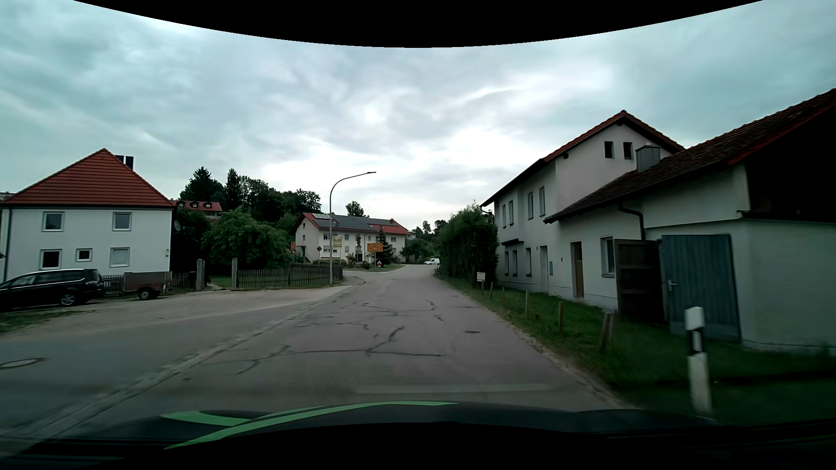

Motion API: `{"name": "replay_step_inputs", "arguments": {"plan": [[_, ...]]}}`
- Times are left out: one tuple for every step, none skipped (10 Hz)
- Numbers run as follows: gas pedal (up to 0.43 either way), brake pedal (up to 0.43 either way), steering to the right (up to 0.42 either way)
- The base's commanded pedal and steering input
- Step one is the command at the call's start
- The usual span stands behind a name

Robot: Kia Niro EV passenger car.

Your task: Follow the waypoints while adhering to traffic rules and regulations

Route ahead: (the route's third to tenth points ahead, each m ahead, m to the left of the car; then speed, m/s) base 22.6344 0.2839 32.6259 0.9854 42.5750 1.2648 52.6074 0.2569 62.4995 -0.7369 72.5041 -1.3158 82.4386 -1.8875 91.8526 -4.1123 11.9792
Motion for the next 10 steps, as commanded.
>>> {"name": "replay_step_inputs", "arguments": {"plan": [[0.118,0.000,0.002],[0.110,0.000,0.003],[0.098,0.000,0.002],[0.087,0.000,0.001],[0.059,0.000,0.001],[0.047,0.000,0.001],[0.047,0.000,0.000],[0.039,0.000,0.001],[0.039,0.000,0.001],[0.039,0.000,0.001]]}}
